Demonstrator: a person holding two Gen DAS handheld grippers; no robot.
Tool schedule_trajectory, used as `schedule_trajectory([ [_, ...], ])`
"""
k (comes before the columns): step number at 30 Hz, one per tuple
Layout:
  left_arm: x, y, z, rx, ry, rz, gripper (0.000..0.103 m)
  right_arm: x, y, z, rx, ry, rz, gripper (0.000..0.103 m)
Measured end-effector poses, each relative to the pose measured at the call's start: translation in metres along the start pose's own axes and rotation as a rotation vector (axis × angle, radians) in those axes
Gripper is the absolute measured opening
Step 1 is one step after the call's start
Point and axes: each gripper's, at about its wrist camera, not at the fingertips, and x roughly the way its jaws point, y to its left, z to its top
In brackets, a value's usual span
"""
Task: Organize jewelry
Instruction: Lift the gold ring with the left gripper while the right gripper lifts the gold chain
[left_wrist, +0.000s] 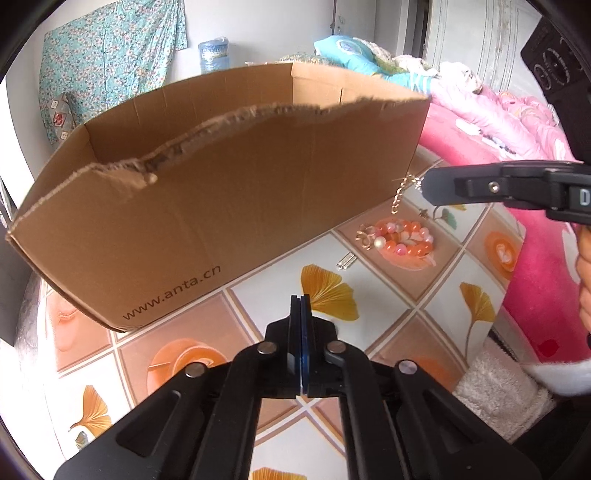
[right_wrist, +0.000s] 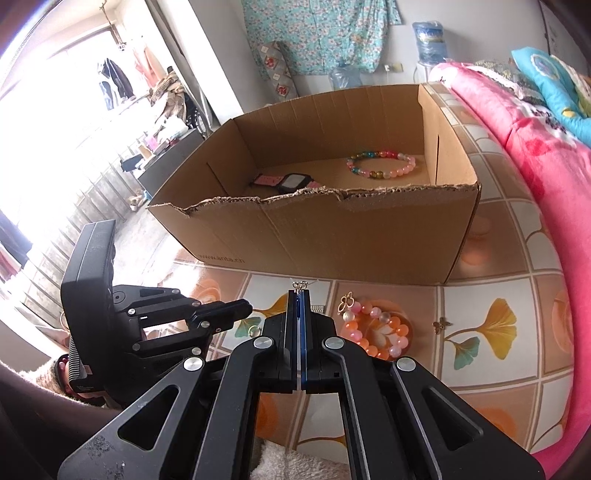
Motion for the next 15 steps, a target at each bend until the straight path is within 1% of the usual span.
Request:
schedule_trajectory([
  [4,-0.006,0.001,0.000,0.014,-0.009,0.011,0.000,-0.001,-0.001,0.002,0.003,-0.005,0.008,0.000],
  [8,-0.002,0.000,-0.002,0.031,0.031,0.021,0.000,0.002,-0.001,0.000,0.004,0.004,0.007,0.000],
  [13,0.002,-0.010,-0.008,0.041,0.081,-0.002,0.000,0.008,-0.003,-0.003,0.022,0.029,0.002,0.000],
  [15,0.001,-0.012,-0.008,0.027,0.089,-0.012,0.000,0.008,-0.003,-0.003,0.025,0.031,0.001,0.000],
])
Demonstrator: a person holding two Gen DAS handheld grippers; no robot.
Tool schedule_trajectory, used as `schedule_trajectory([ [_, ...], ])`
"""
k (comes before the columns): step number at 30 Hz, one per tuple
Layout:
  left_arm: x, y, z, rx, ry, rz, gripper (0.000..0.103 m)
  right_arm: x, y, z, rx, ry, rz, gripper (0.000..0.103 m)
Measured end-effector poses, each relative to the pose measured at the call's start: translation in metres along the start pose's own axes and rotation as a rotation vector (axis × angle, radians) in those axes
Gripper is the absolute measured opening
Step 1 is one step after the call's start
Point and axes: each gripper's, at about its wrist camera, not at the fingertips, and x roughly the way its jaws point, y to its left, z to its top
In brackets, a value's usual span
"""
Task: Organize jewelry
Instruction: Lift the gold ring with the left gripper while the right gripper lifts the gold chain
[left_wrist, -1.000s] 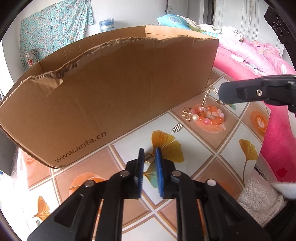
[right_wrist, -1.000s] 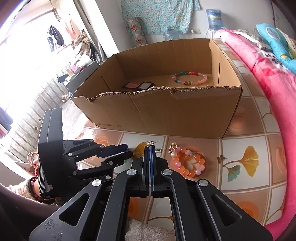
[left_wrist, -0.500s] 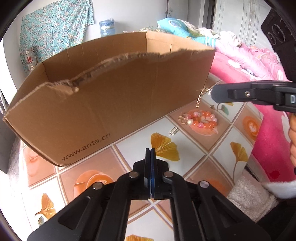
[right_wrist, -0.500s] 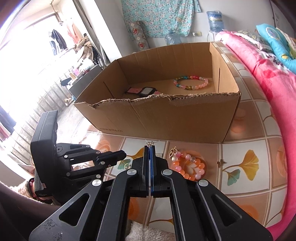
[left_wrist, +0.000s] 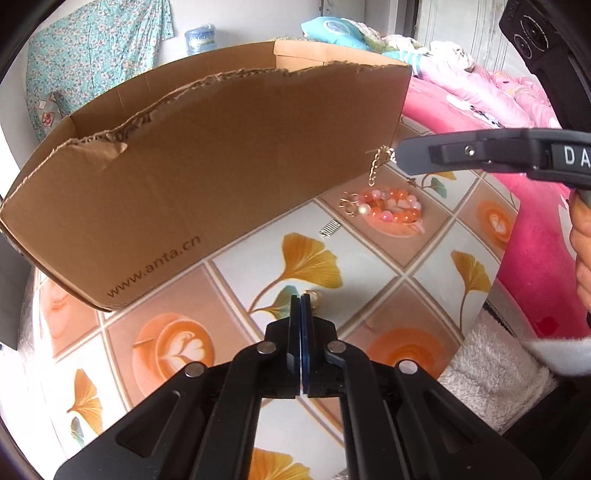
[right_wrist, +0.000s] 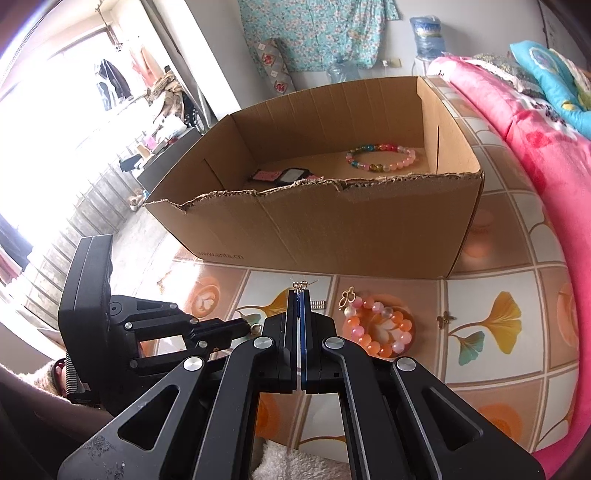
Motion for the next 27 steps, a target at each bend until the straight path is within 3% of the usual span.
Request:
schedule_trajectory([
  [8,-0.002,0.006,0.000,-0.093,0.028,-0.041,0.006,0.001,0.001,-0.001,0.001,0.000,0.004,0.000],
  [17,0.005,-0.006,0.001,-0.006,0.013,0.016,0.006,0.001,-0.001,-0.001,0.004,0.001,0.009,0.000],
  [27,0.009,-0.015,0.007,0.028,-0.011,0.001,0.006,0.001,-0.004,-0.002,0.010,0.003,0.010,0.000],
])
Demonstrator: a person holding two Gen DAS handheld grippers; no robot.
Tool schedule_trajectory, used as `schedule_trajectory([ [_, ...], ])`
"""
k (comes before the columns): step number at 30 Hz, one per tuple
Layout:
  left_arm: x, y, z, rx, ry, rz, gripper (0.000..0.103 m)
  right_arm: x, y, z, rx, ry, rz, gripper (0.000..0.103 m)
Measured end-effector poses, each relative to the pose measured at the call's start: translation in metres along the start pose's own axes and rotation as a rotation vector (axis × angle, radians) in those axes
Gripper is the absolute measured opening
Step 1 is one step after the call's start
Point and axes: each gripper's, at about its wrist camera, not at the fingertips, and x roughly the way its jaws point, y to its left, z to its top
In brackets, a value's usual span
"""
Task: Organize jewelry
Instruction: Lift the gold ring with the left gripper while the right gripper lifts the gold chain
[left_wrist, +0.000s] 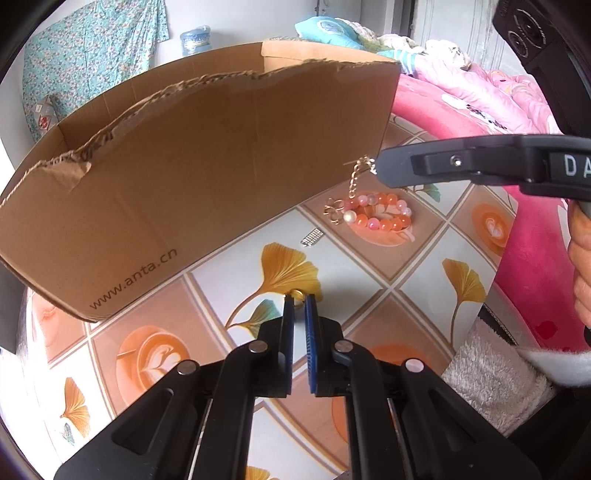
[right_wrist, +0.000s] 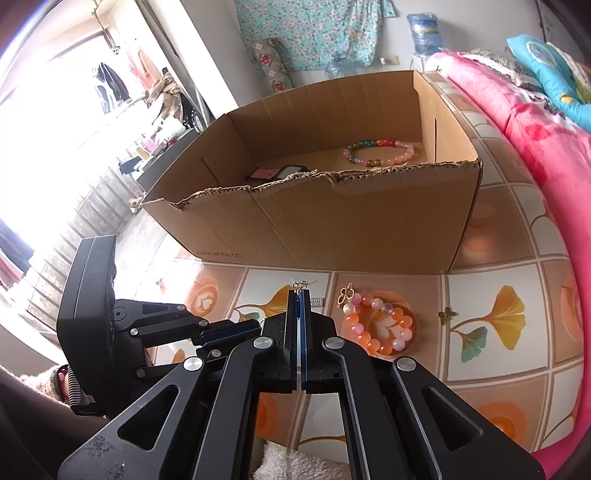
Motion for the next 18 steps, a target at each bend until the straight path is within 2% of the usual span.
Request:
schedule_trajectory([
  [3,0.000,0.001,0.001,0.022,-0.004,0.000,0.008,0.000,0.000,0.000,0.001,-0.001,0.000,0.000],
  [7,0.001,0.003,0.003,0.061,-0.005,0.011,0.022,0.000,0.000,0.000,0.001,0.000,0.001,0.000],
  [10,0.002,0.007,0.003,0.089,-0.001,0.001,0.027,0.000,0.000,0.000,0.003,0.000,0.002,0.000],
  [18,0.009,0.014,0.004,0.073,-0.004,-0.017,0.027,0.002,-0.001,0.001,0.008,0.001,-0.002,0.000],
])
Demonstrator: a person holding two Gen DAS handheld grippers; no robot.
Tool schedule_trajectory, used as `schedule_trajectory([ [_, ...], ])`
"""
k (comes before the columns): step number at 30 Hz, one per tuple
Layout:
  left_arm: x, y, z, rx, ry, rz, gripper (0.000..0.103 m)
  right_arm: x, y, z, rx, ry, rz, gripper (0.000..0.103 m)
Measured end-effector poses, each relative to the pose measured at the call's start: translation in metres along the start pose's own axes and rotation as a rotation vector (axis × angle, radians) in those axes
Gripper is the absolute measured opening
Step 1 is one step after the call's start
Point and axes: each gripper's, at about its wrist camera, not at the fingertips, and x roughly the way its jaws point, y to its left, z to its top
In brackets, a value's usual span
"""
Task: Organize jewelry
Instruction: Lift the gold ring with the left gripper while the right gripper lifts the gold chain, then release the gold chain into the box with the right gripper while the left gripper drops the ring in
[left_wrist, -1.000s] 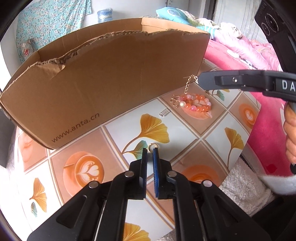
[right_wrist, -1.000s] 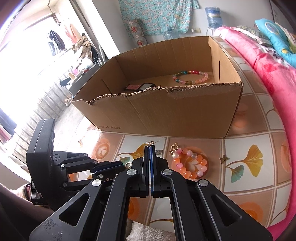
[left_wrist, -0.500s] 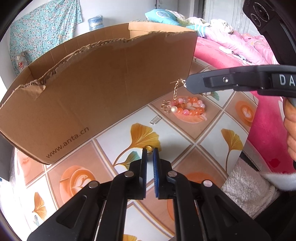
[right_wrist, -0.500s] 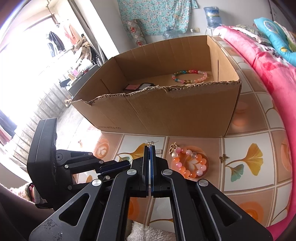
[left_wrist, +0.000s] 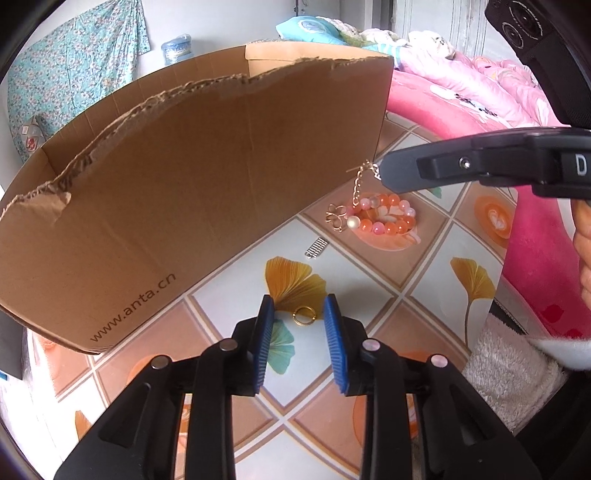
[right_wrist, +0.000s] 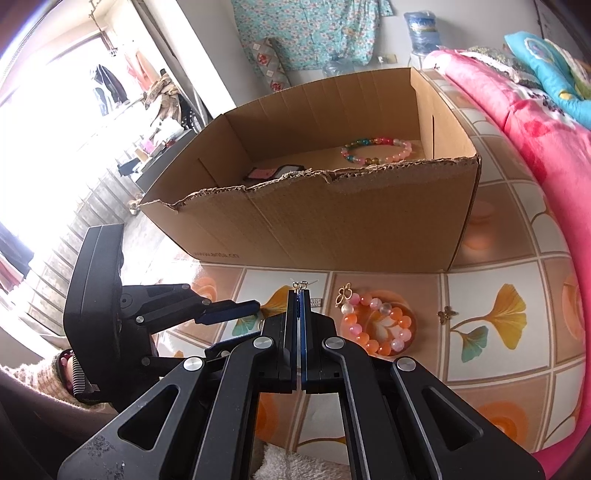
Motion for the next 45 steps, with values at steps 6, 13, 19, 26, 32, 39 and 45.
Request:
schedule_trajectory([
  [6,0.000,-0.004,0.000,0.031,-0.006,-0.005,0.012,-0.001,-0.001,0.001,0.003,-0.005,-0.001,0.000],
  [13,-0.006,-0.006,-0.001,0.017,-0.023,-0.008,0.012,-0.007,0.001,0.000,-0.006,-0.019,0.000,0.000],
  [19,-0.045,0.000,0.008,-0.001,-0.108,-0.052,0.012,-0.030,0.006,0.013,-0.019,-0.087,0.040,0.000],
  [26,-0.113,0.030,0.050,-0.049,-0.303,-0.074,0.012,-0.052,0.017,0.053,-0.053,-0.207,0.107,0.000],
  [32,-0.097,0.070,0.089,-0.111,-0.254,0.040,0.012,-0.020,0.017,0.088,-0.051,-0.189,0.077,0.000],
  [39,-0.038,0.115,0.108,-0.199,-0.038,0.181,0.012,0.037,-0.002,0.106,0.022,-0.031,-0.034,0.000],
  [45,-0.013,0.126,0.108,-0.233,0.065,0.262,0.013,0.049,-0.010,0.104,0.033,0.005,-0.056,0.010],
])
